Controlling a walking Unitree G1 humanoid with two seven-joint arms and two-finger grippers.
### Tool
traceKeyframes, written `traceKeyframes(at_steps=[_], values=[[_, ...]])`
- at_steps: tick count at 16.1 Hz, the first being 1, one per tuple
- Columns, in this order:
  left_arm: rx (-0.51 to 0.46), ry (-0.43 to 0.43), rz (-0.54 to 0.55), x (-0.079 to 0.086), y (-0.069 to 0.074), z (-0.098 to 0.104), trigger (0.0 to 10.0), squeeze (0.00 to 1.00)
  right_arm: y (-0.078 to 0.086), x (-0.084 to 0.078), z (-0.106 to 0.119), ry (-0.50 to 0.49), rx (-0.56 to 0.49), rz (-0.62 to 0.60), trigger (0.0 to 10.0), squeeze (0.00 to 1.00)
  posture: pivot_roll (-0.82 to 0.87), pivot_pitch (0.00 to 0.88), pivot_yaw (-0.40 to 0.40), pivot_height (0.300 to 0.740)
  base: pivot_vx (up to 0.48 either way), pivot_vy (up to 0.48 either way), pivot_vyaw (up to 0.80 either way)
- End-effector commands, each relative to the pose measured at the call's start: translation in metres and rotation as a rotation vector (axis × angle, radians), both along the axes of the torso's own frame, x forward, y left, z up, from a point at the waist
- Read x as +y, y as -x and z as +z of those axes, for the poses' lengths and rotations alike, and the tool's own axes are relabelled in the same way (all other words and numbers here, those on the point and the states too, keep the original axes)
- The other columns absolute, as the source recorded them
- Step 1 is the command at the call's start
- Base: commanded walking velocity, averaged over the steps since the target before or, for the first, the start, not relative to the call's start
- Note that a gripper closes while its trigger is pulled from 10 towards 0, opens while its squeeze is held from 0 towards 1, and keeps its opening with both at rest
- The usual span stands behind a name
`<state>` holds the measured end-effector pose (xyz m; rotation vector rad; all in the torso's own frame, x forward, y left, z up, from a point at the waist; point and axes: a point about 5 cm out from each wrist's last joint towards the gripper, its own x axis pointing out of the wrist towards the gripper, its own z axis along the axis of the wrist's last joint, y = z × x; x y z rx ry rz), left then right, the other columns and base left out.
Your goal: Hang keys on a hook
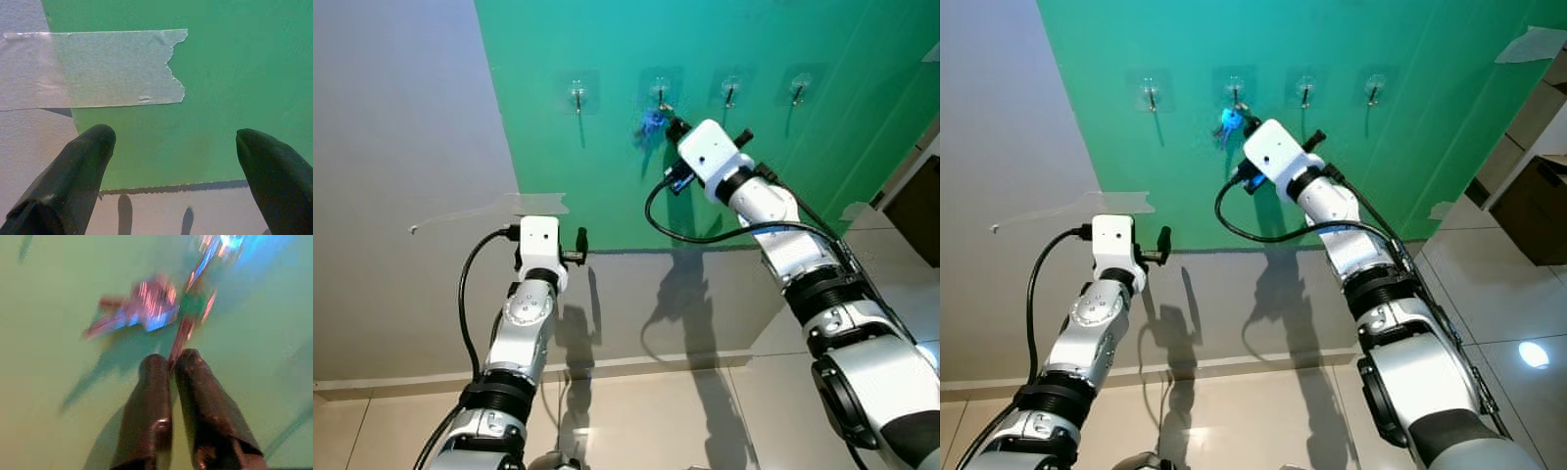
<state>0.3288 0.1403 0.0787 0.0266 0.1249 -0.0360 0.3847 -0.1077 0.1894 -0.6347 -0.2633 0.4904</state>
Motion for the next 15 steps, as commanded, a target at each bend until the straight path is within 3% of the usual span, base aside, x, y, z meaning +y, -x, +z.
traceKeyframes(at_steps=[1, 7, 8, 9, 11, 13, 15], values=[[-0.01, -0.002, 0.0, -0.001, 0.0, 0.003, 10.0, 0.0, 0.001, -0.006, -0.011, 0.004, 0.048, -0.014, 10.0, 1.0, -0.03, 0.0, -0.023, 0.74, 0.0, 0.0, 0.0], [-0.006, 0.008, -0.047, -0.006, 0.004, 0.0, 10.0, 0.0, 0.0, -0.008, -0.011, 0.035, 0.036, -0.032, 10.0, 1.0, -0.03, 0.0, -0.024, 0.74, 0.0, 0.0, 0.0], [-0.023, 0.073, -0.136, -0.013, 0.011, 0.001, 10.0, 0.0, 0.001, -0.013, -0.007, -0.086, 0.072, -0.025, 10.0, 0.0, -0.03, 0.0, -0.026, 0.74, 0.0, 0.0, 0.0], [-0.028, 0.093, -0.161, -0.013, 0.014, 0.001, 10.0, 0.0, 0.003, -0.015, -0.006, -0.167, 0.105, -0.002, 10.0, 0.0, -0.03, 0.0, -0.026, 0.74, 0.0, 0.0, 0.0], [-0.022, 0.1, -0.175, -0.005, 0.02, -0.003, 10.0, 0.0, 0.013, -0.025, -0.007, -0.418, 0.265, 0.11, 10.0, 0.0, -0.03, 0.0, -0.019, 0.74, 0.0, 0.0, 0.0], [-0.014, 0.096, -0.167, 0.0, 0.02, -0.004, 10.0, 0.0, 0.018, -0.035, -0.016, -0.477, 0.331, 0.109, 10.0, 0.0, -0.04, 0.0, -0.01, 0.74, 0.0, 0.0, 0.0], [-0.006, 0.096, -0.171, 0.002, 0.019, -0.003, 10.0, 0.0, 0.025, -0.047, -0.04, -0.535, 0.4, 0.039, 10.0, 0.0, -0.05, 0.0, 0.001, 0.74, 0.0, 0.0, 0.0]])
